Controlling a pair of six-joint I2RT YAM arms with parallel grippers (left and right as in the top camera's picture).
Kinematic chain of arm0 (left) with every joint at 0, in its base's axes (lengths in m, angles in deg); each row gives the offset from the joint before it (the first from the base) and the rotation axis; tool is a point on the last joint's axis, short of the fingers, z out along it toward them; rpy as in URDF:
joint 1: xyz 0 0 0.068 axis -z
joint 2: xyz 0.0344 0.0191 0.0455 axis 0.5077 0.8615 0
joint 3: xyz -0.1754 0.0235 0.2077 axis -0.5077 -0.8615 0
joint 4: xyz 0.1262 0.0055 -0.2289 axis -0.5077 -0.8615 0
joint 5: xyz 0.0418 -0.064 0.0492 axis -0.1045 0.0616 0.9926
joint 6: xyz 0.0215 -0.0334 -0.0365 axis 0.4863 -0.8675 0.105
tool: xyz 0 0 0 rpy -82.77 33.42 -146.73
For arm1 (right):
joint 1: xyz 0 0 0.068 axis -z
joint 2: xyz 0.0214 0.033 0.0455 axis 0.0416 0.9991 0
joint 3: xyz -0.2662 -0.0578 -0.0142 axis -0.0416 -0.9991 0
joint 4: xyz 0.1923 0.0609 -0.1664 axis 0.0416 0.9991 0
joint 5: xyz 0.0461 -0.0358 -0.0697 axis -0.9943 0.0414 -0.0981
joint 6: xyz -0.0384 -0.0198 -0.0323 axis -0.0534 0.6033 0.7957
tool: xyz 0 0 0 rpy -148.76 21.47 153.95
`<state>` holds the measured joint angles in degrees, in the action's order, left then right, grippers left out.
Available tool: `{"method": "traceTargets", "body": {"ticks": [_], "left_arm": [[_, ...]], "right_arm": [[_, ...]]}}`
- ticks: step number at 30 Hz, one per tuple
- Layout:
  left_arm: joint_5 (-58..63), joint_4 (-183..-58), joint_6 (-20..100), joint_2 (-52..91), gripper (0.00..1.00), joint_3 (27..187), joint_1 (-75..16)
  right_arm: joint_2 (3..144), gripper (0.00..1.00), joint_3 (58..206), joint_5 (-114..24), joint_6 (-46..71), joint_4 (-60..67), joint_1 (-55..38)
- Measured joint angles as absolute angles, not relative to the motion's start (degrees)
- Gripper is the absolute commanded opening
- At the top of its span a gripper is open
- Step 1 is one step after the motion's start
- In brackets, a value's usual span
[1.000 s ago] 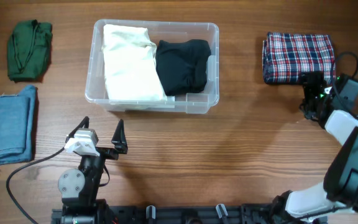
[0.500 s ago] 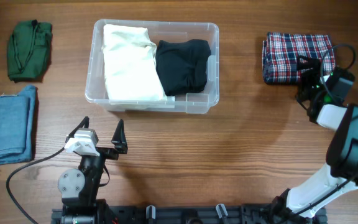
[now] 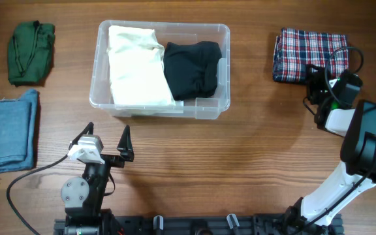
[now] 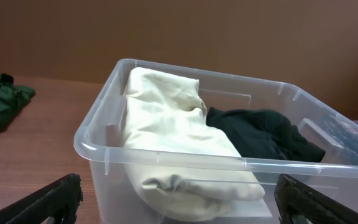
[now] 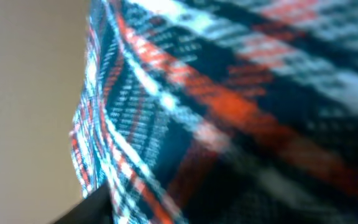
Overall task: Pack container
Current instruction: 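Grasp the folded plaid cloth's edge with the right gripper and lift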
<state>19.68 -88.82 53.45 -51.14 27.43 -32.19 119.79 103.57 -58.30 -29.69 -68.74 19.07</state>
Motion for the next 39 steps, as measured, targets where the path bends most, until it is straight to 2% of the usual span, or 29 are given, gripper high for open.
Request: {"method": "traceTargets", "body": {"ticks": [5,10,21,39], "left_arm": [[19.68,-88.82,53.45,-51.14,1.00,27.43,-32.19],[19.68,-88.82,53.45,-51.14,1.00,27.43,-32.19],[19.68,-88.82,53.45,-51.14,1.00,27.43,-32.19],[19.68,-88.82,53.45,-51.14,1.00,27.43,-32.19]], "right_arm": [[120.14,0.22,103.59,-58.52,-24.57,-68.80,19.07],[120.25,0.16,104.64,-60.90,-19.85,-68.06,19.18],[121.21,0.15,111.96,-71.33,-14.19,-59.80,18.74],[111.09,0.11,130.61,-74.36,6.07,-21.68,18.52]]}}
